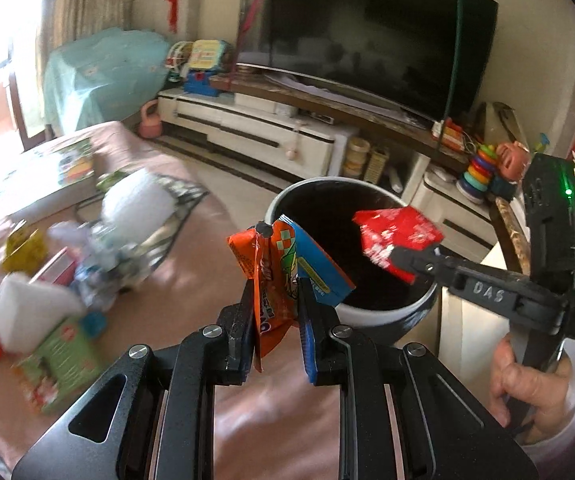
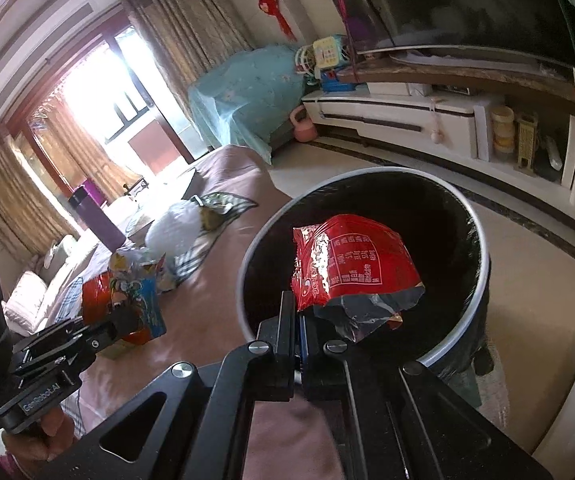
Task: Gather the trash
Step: 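Carry both wrappers over the bin and open both tools to drop them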
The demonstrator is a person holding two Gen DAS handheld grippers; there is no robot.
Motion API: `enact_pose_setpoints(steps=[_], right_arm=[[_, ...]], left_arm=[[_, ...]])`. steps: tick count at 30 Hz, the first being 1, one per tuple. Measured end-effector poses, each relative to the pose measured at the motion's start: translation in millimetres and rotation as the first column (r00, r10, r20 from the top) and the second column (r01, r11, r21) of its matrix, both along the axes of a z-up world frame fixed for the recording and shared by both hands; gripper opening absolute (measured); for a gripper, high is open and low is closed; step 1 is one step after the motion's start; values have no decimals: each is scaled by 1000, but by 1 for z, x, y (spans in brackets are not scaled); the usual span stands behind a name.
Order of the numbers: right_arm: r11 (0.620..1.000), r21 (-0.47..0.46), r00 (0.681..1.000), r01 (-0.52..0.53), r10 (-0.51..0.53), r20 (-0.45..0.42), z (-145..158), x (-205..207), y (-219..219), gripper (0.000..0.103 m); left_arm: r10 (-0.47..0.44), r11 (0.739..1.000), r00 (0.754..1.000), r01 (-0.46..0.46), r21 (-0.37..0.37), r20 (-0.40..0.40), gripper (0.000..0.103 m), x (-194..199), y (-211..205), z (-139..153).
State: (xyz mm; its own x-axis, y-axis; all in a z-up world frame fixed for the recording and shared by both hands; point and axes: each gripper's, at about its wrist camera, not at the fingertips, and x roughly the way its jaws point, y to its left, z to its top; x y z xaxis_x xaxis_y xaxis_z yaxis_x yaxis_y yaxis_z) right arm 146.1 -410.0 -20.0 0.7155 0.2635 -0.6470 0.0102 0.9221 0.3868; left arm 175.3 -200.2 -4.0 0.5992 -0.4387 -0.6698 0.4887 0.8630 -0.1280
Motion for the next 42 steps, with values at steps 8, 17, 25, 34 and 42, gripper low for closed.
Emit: enact_pose_setpoints(steps=[8, 17, 25, 34, 42], right_arm=[[1000, 16, 998, -27, 28, -53, -10, 16, -20, 4], [1000, 6, 996, -18, 19, -93, -14, 21, -38, 23], [1000, 16, 998, -5, 6, -64, -9, 10, -36, 46], [998, 52, 1000, 19, -19, 5, -2, -11, -12, 82], [997, 68, 999, -34, 32, 31, -3, -25, 42, 91]], left_arm=[[-60, 998, 998, 61, 30, -24, 18, 22, -44, -8], [-83, 995, 994, 87, 50, -72, 46, 37, -57, -19], [-47, 998, 998, 49, 34, -52, 59, 25, -37, -16], [59, 998, 998, -58, 17, -29, 62, -10, 24, -14], [164, 986, 986, -164, 16, -9, 63, -38, 87, -16]])
